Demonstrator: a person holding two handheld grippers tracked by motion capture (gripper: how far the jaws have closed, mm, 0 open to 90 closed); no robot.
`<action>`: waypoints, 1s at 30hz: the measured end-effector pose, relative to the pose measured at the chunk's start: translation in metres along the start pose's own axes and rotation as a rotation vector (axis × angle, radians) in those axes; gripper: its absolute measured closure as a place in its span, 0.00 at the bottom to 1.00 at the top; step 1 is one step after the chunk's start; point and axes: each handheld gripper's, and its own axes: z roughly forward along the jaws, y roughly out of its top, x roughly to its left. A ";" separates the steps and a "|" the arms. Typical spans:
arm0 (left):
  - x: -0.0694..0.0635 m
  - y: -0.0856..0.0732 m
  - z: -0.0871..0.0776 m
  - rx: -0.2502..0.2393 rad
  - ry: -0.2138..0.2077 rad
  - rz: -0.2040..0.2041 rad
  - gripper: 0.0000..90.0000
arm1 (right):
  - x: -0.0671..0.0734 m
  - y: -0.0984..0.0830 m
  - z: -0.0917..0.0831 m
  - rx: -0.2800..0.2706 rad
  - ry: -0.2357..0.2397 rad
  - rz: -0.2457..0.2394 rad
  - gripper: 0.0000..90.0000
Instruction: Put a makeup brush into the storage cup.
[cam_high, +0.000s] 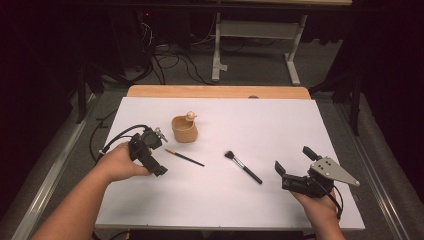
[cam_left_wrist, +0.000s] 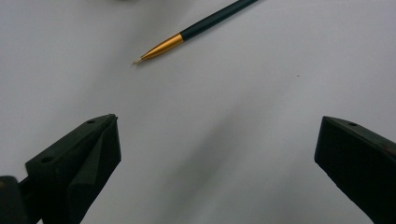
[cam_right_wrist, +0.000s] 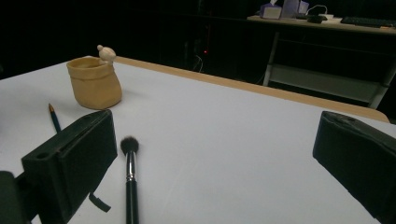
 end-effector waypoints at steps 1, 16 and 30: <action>0.000 0.001 -0.001 0.000 -0.001 0.007 0.01 | 0.000 0.000 0.000 -0.002 -0.001 -0.003 0.01; -0.001 0.026 0.017 -0.027 0.037 0.126 0.09 | -0.001 -0.001 -0.003 -0.004 0.004 -0.001 0.01; 0.004 0.034 0.041 -0.022 0.000 0.200 0.19 | -0.001 -0.001 -0.003 -0.005 0.009 0.000 0.01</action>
